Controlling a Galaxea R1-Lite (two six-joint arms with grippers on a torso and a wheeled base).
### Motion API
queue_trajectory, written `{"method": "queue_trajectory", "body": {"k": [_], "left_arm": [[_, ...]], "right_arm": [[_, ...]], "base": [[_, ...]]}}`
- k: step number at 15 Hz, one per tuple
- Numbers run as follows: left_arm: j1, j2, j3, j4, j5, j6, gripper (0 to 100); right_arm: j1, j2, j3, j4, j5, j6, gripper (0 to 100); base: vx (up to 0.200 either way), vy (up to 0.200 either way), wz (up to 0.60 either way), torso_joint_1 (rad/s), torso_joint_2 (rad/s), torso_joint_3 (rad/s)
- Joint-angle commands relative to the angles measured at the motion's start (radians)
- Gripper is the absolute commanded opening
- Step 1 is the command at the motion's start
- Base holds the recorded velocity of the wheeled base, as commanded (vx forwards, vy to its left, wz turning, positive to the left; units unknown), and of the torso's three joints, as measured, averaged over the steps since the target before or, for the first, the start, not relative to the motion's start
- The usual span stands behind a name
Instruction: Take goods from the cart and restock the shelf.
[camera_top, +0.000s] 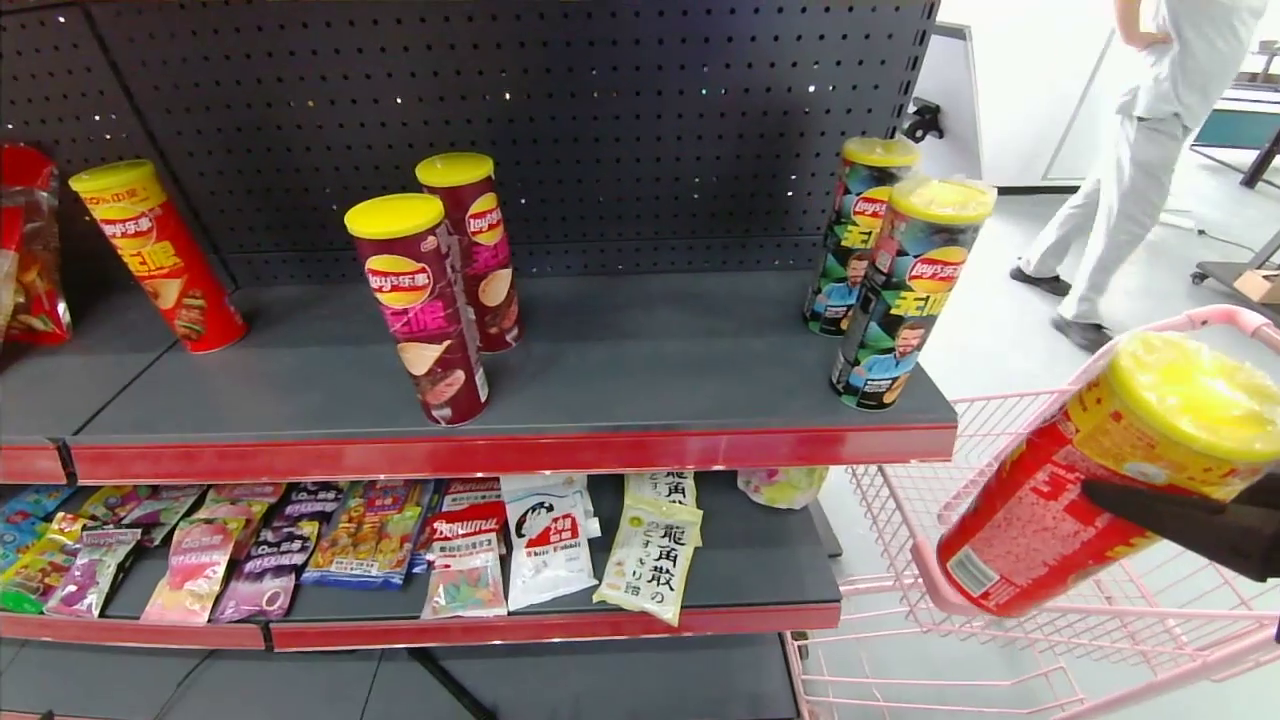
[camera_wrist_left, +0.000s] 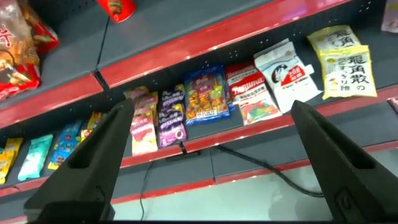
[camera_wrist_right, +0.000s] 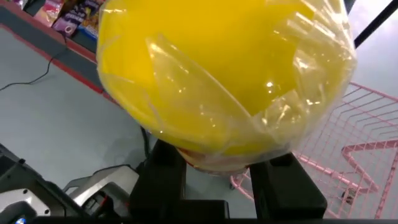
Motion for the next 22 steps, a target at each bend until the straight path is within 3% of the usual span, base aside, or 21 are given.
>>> {"method": "queue_trajectory", "body": {"k": [1, 2, 4, 5, 10, 22], "left_arm": [[0.000, 0.003, 0.003, 0.000, 0.000, 0.000, 100], [0.000, 0.005, 0.003, 0.000, 0.000, 0.000, 100], [0.000, 0.006, 0.006, 0.000, 0.000, -0.001, 100], [0.000, 0.006, 0.006, 0.001, 0.000, -0.003, 100], [0.000, 0.008, 0.008, 0.003, 0.000, -0.006, 100], [0.001, -0.012, 0.003, 0.000, 0.016, -0.004, 100]], "right_arm": [[0.004, -0.006, 0.009, -0.011, 0.008, -0.011, 0], [0.018, -0.003, 0.018, -0.015, 0.037, -0.002, 0], [0.028, -0.008, 0.035, -0.018, 0.210, 0.018, 0], [0.030, -0.006, 0.035, -0.020, 0.227, 0.015, 0], [0.037, 0.000, 0.035, -0.023, 0.275, 0.007, 0], [0.044, -0.048, 0.054, -0.021, 0.266, 0.010, 0]], "base": [[0.000, 0.200, 0.00, -0.002, 0.01, 0.002], [0.000, 0.200, 0.00, 0.007, 0.01, 0.002], [0.000, 0.200, 0.00, 0.010, 0.00, -0.002], [0.000, 0.200, 0.00, -0.002, 0.00, -0.002], [0.000, 0.200, 0.00, 0.002, 0.00, 0.002], [0.000, 0.200, 0.00, 0.002, 0.00, 0.002]]}}
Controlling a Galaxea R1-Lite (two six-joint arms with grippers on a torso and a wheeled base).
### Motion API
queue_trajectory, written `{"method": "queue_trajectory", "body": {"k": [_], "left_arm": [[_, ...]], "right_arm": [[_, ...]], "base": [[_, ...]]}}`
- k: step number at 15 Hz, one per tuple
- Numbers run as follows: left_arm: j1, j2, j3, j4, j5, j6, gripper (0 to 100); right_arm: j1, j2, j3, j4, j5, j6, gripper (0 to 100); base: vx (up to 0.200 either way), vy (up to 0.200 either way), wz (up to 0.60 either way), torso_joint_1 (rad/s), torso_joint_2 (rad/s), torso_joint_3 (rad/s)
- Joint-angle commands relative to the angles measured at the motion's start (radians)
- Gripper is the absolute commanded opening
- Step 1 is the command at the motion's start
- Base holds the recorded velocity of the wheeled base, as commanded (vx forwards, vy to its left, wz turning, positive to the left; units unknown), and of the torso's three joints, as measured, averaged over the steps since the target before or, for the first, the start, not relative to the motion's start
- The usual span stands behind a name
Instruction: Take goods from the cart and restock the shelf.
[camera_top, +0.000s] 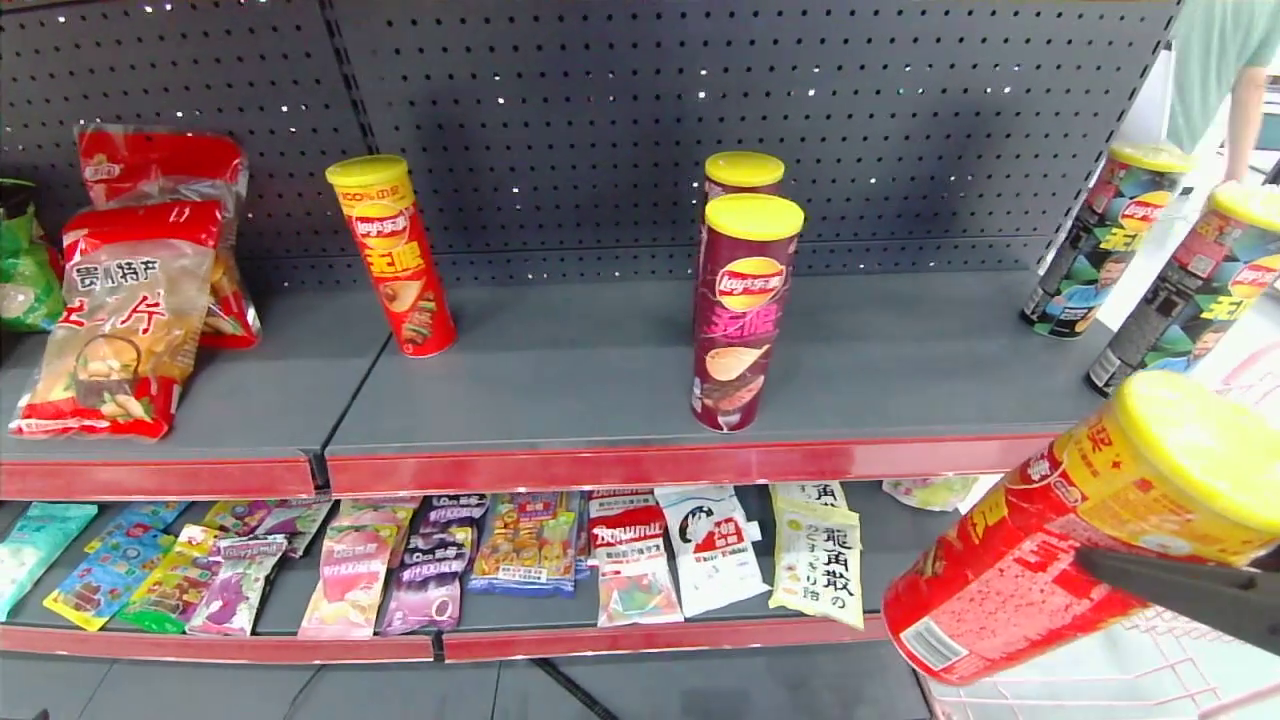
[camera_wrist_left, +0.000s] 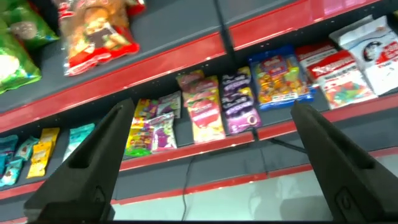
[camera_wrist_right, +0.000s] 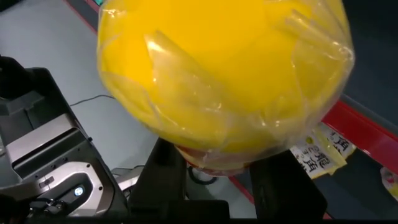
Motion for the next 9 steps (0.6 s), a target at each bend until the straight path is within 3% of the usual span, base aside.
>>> {"method": "queue_trajectory", "body": {"k": [1, 9], "left_arm": [[0.000, -0.005, 0.000, 0.001, 0.005, 0.001, 100], [0.000, -0.005, -0.002, 0.001, 0.011, 0.002, 100]], "right_arm": [[0.000, -0.024, 0.017, 0.002, -0.001, 0.000, 0], [0.000, -0.050, 0.031, 0.007, -0.003, 0.000, 0]], "base": [[0.000, 0.200, 0.00, 0.007, 0.01, 0.002], [0.000, 0.200, 0.00, 0.004, 0.00, 0.002]]}}
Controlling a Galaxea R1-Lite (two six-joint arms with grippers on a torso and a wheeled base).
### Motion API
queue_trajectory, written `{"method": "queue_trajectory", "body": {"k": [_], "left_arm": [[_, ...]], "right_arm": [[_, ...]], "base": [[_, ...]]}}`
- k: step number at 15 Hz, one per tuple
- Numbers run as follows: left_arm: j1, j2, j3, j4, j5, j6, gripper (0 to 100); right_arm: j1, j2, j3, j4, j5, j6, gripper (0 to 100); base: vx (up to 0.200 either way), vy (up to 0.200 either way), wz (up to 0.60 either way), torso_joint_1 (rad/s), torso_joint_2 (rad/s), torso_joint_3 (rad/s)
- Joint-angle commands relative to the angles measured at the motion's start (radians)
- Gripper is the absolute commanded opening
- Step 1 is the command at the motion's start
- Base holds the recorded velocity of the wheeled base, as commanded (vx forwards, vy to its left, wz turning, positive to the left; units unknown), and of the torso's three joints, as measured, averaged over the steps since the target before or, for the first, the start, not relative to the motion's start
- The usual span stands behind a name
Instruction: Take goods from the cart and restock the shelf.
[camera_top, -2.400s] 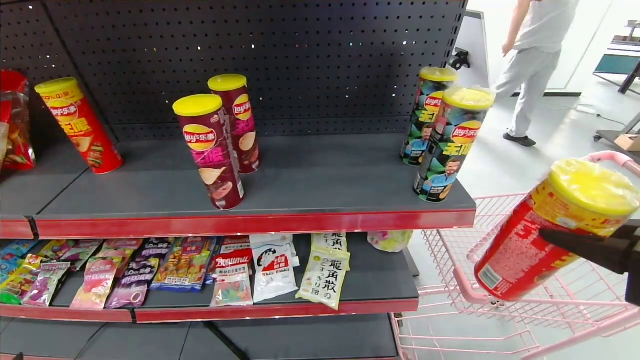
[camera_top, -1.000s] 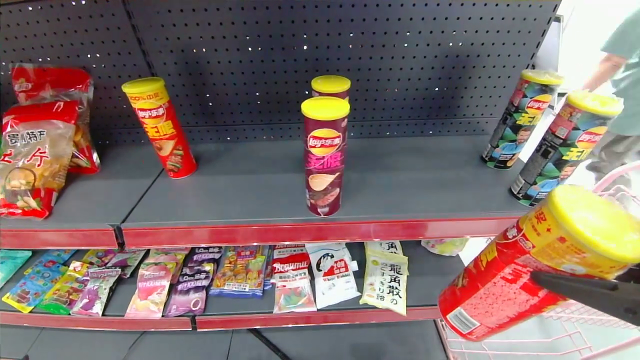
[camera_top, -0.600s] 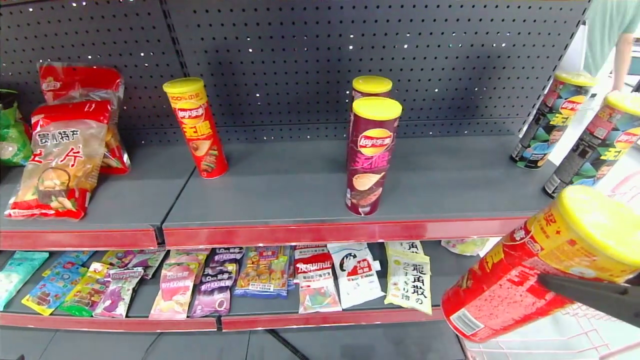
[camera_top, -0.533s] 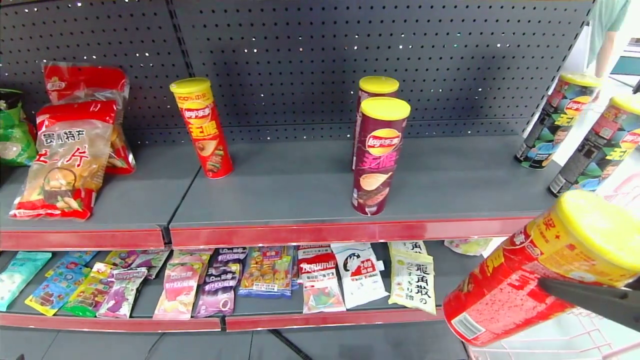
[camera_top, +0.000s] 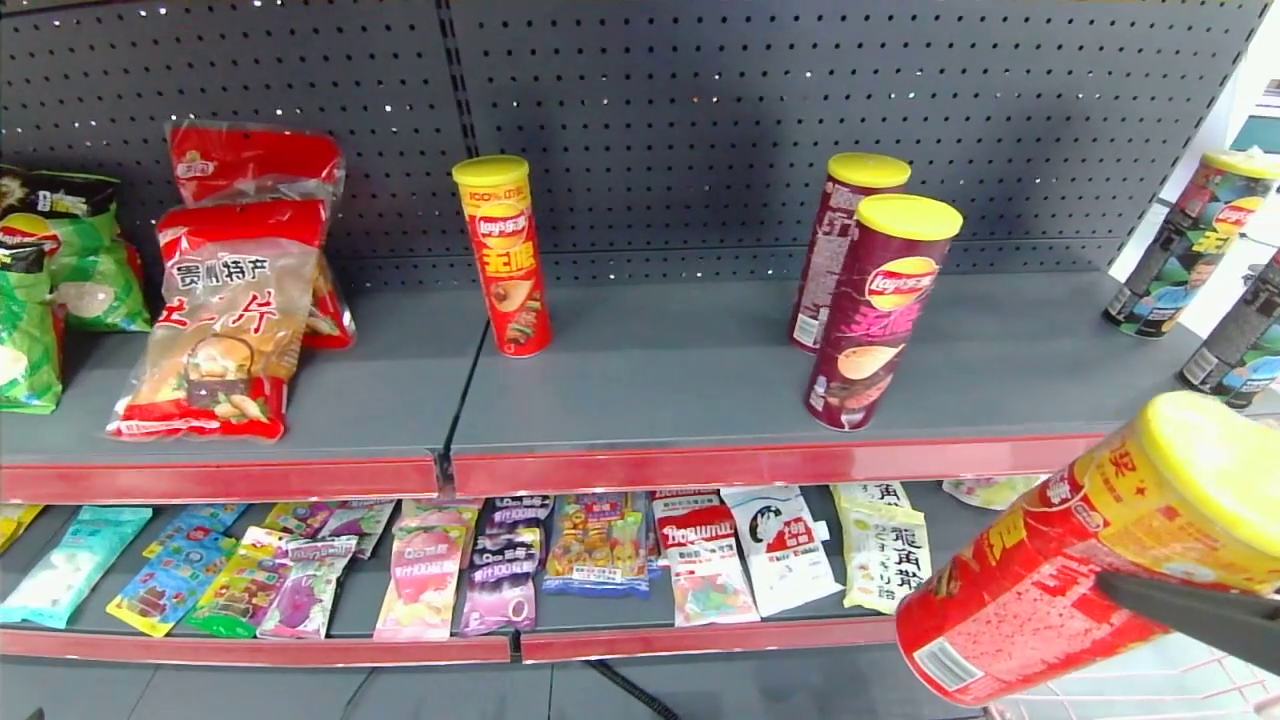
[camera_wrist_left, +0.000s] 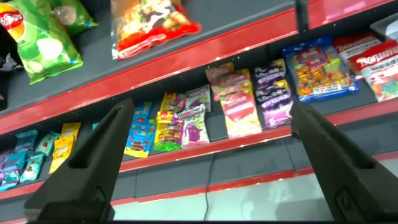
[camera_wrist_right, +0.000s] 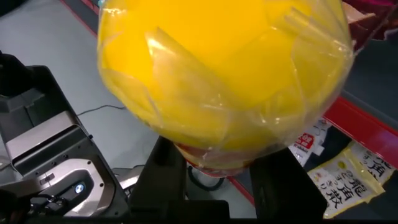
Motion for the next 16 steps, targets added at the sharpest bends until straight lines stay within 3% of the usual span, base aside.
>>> {"method": "queue_trajectory", "body": {"k": [1, 8, 14, 16], "left_arm": [[0.000, 0.000, 0.000, 0.000, 0.000, 0.000, 100], [0.000, 0.000, 0.000, 0.000, 0.000, 0.001, 100], [0.000, -0.005, 0.000, -0.002, 0.000, 0.008, 100], [0.000, -0.003, 0.000, -0.002, 0.000, 0.006, 100]], "right_arm": [[0.000, -0.011, 0.003, 0.001, 0.001, -0.001, 0], [-0.001, -0.014, 0.005, 0.003, 0.001, -0.001, 0], [-0.001, -0.015, 0.005, 0.003, 0.001, -0.001, 0], [-0.001, -0.018, 0.005, 0.003, 0.001, -0.001, 0]], "base": [[0.000, 0.200, 0.00, -0.002, 0.00, 0.007], [0.000, 0.200, 0.00, 0.004, 0.00, 0.004], [0.000, 0.000, 0.00, 0.000, 0.00, 0.000], [0.200, 0.000, 0.00, -0.007, 0.00, 0.000]]}}
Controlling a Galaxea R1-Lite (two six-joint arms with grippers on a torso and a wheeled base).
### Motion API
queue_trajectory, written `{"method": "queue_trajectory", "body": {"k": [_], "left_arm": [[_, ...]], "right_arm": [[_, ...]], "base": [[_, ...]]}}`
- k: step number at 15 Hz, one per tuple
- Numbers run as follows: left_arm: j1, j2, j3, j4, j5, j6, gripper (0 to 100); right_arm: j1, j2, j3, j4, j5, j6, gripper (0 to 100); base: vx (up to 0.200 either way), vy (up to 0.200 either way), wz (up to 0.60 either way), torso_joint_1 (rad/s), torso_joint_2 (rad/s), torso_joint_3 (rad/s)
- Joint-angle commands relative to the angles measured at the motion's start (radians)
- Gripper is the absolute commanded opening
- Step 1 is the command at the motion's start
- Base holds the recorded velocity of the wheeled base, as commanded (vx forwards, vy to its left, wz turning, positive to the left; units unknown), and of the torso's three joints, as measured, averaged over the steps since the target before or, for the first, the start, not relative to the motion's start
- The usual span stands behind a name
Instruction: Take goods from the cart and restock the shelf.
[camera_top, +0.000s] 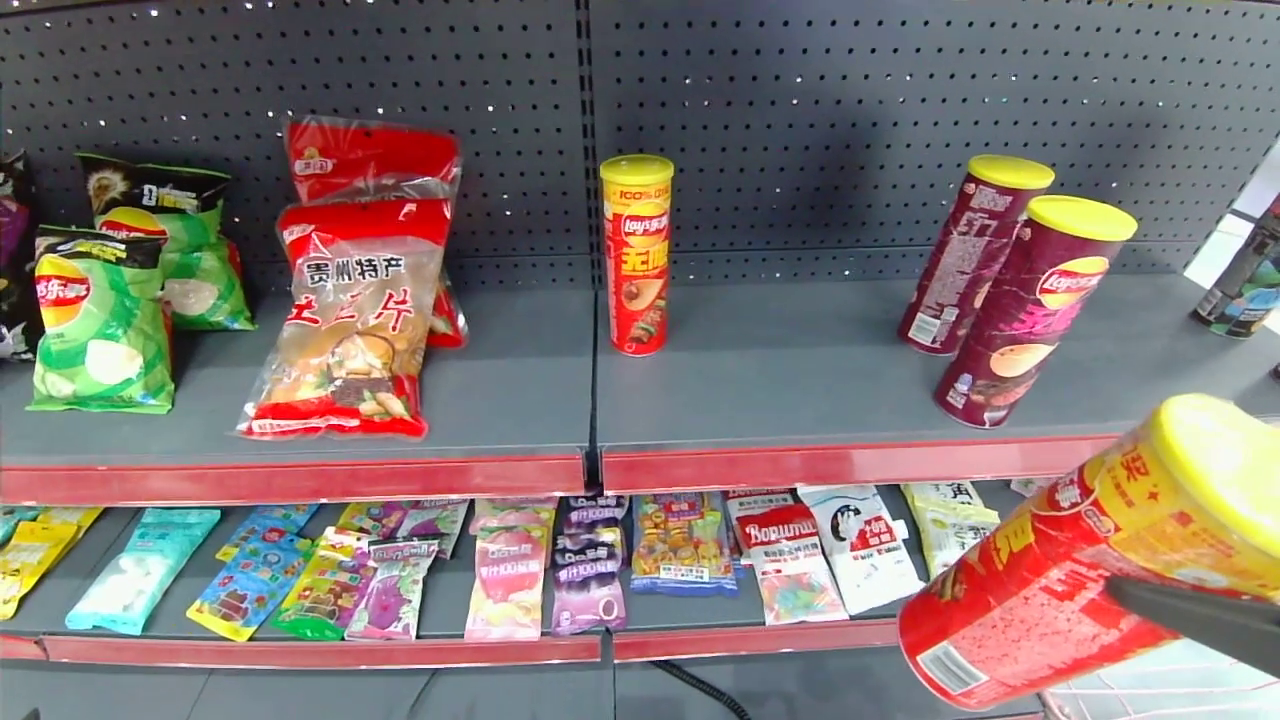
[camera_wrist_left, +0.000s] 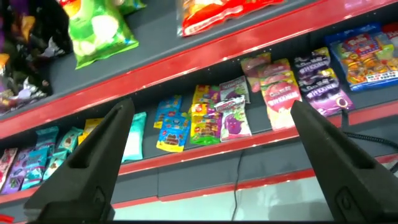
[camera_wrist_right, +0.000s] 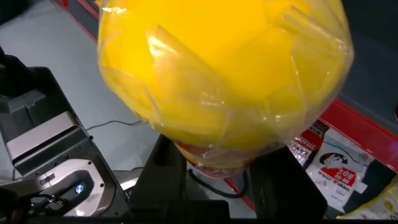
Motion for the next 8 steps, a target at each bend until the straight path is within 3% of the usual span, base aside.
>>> {"method": "queue_trajectory", "body": {"k": [1, 4, 8], "left_arm": [[0.001, 0.000, 0.000, -0.001, 0.000, -0.001, 100], [0.001, 0.000, 0.000, 0.001, 0.000, 0.001, 100], [-0.003, -0.005, -0.003, -0.001, -0.009, 0.001, 100]], "right_arm": [[-0.001, 0.000, 0.000, -0.001, 0.000, -0.001, 0], [0.001, 0.000, 0.000, 0.001, 0.002, -0.001, 0], [0.004, -0.016, 0.022, -0.001, 0.006, -0.001, 0]], "base": [[0.200, 0.000, 0.00, -0.022, 0.00, 0.007], [0.200, 0.000, 0.00, 0.007, 0.00, 0.004], [0.000, 0.000, 0.00, 0.000, 0.00, 0.000]]}}
